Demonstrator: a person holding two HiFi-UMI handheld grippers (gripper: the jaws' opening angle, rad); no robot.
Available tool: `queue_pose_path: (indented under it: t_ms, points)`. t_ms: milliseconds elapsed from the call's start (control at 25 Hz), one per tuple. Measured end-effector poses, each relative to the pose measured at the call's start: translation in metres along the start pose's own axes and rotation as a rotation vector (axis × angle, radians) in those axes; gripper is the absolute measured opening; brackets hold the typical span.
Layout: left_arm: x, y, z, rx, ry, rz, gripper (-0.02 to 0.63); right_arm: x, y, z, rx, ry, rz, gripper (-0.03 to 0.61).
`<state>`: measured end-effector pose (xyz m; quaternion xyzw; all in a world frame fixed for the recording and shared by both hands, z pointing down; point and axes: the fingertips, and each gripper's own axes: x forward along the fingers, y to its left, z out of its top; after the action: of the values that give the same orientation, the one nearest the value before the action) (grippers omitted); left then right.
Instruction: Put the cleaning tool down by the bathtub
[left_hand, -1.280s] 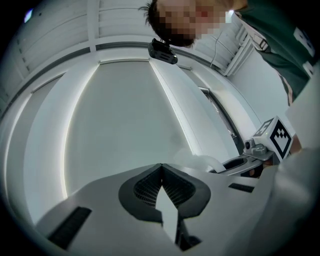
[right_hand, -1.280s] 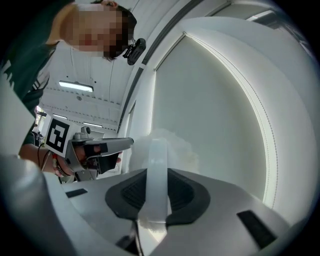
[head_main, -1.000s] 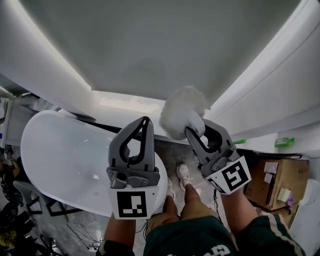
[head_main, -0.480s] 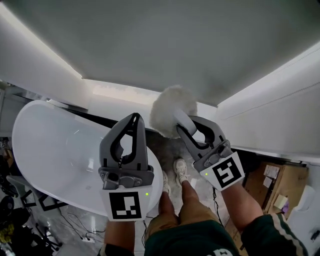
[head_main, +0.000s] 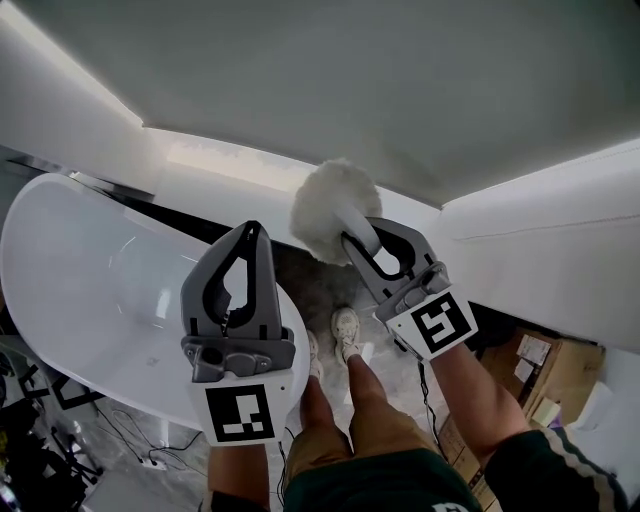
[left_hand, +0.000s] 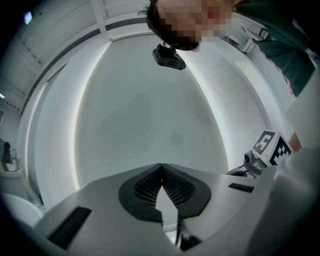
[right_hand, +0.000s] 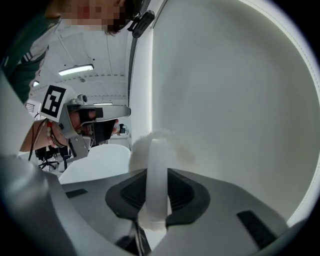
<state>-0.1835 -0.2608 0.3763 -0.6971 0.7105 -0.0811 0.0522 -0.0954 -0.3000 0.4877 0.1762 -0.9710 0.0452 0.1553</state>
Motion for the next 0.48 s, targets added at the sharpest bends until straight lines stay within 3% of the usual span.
queue_pose_path:
  t_ms: [480]
  points:
    - [0.001, -0.011, -0.035, -0.039, 0.021, 0.051, 0.007, 0.032, 0.001, -0.045, -0.003, 0.061, 0.069, 0.092]
